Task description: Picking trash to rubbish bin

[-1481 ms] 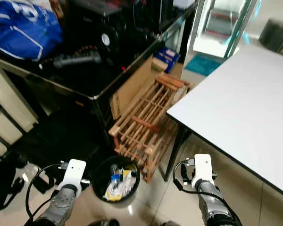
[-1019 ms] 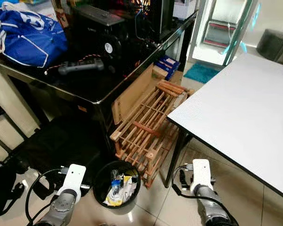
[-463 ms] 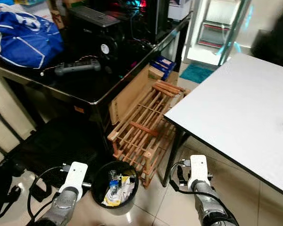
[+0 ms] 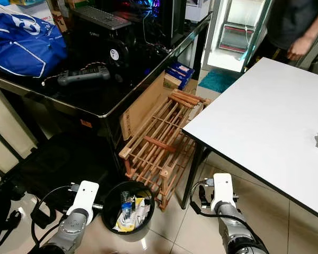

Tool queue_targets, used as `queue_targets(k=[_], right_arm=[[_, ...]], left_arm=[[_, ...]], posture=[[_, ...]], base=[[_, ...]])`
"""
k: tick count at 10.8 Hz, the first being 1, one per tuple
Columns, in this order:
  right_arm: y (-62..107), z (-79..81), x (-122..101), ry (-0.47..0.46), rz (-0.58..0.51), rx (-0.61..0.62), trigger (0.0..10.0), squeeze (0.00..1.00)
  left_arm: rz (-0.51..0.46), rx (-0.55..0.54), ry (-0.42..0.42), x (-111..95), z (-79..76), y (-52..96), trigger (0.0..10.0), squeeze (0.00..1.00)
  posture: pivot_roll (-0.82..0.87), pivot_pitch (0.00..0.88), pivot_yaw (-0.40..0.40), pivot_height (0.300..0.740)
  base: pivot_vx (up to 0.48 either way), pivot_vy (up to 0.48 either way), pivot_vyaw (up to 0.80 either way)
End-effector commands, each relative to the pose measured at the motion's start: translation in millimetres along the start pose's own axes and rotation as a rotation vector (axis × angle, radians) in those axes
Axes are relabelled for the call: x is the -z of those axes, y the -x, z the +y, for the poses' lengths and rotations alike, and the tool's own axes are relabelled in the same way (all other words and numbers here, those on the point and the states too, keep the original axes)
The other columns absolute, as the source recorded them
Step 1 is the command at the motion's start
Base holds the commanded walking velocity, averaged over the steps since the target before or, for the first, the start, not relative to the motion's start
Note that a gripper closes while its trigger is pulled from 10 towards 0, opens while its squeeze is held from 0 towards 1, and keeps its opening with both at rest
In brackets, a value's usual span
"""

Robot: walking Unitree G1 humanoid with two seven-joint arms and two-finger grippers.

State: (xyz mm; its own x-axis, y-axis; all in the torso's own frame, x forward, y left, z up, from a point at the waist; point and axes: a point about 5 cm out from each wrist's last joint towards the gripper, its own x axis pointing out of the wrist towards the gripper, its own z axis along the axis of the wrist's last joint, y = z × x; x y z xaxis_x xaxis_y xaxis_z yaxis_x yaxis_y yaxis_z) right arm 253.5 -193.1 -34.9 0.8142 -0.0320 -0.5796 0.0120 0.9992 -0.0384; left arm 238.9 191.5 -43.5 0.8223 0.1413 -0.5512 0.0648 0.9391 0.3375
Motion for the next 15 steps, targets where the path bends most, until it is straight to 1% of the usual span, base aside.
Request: queue_targets(k=[1, 3, 4, 8, 10, 11, 12, 13, 14, 15], right_arm=[[-2.1, -2.3, -7.9, 0.010, -0.022, 0.010, 10.0, 0.00], [-3.0, -0.6, -10.3, 0.012, -0.028, 0.003, 10.0, 0.00], [-3.3, 0.4, -11.2, 0.012, -0.031, 0.000, 10.0, 0.00], [-3.9, 1.1, -12.6, 0.004, -0.033, -0.004, 10.0, 0.00], [-4.4, 2.6, -12.7, -0.029, -0.027, -0.016, 10.0, 0.00], [-4.5, 2.8, -13.6, -0.020, -0.031, -0.017, 10.0, 0.00], [-4.2, 2.6, -14.0, 0.019, -0.041, -0.010, 10.0, 0.00], [-4.4, 1.9, -15.7, 0.024, -0.052, 0.003, 10.0, 0.00], [-7.1, 2.9, -37.9, 0.010, -0.163, 0.006, 10.0, 0.00], [-9.4, 6.4, -59.1, 0.006, -0.247, 0.004, 10.0, 0.00]], left_arm=[[0.010, 0.005, -0.018, -0.7, -0.8, -1.0, 10.0, 0.00], [0.012, 0.006, -0.033, -1.5, 0.1, -1.6, 10.0, 0.00], [0.012, 0.006, -0.045, -1.8, 0.3, -1.9, 10.0, 0.00], [0.017, 0.010, -0.049, -1.7, -0.1, -2.0, 10.0, 0.00], [0.017, 0.010, -0.049, -1.4, -0.2, -1.9, 10.0, 0.00], [0.017, 0.011, -0.050, -1.5, -0.4, -1.9, 10.0, 0.00], [0.009, 0.009, -0.053, -3.3, -0.5, -2.4, 10.0, 0.00], [-0.001, 0.004, -0.055, -5.2, 0.0, -2.8, 10.0, 0.00], [-0.078, -0.034, -0.006, -22.7, 5.3, -7.1, 10.0, 0.00], [-0.163, -0.068, 0.020, -48.3, 9.2, -12.7, 10.0, 0.00]], posture=[[-0.03, 0.043, 0.031, 0.740], [-0.03, 0.042, 0.032, 0.740], [-0.03, 0.041, 0.032, 0.740], [-0.03, 0.041, 0.032, 0.740], [-0.03, 0.041, 0.033, 0.740], [-0.03, 0.041, 0.033, 0.740], [-0.03, 0.037, 0.032, 0.740], [-0.03, 0.038, 0.032, 0.740], [-0.03, 0.036, 0.031, 0.740], [-0.03, 0.034, 0.030, 0.740]], base=[[0.000, 0.000, 0.00], [0.000, 0.000, 0.00], [0.000, -0.292, 0.00], [0.000, -0.331, 0.00], [0.000, -0.330, -0.67], [0.000, -0.330, -0.80], [0.000, -0.334, 0.00], [0.000, -0.334, 0.00], [0.000, 0.000, 0.00], [0.000, 0.000, 0.00]])
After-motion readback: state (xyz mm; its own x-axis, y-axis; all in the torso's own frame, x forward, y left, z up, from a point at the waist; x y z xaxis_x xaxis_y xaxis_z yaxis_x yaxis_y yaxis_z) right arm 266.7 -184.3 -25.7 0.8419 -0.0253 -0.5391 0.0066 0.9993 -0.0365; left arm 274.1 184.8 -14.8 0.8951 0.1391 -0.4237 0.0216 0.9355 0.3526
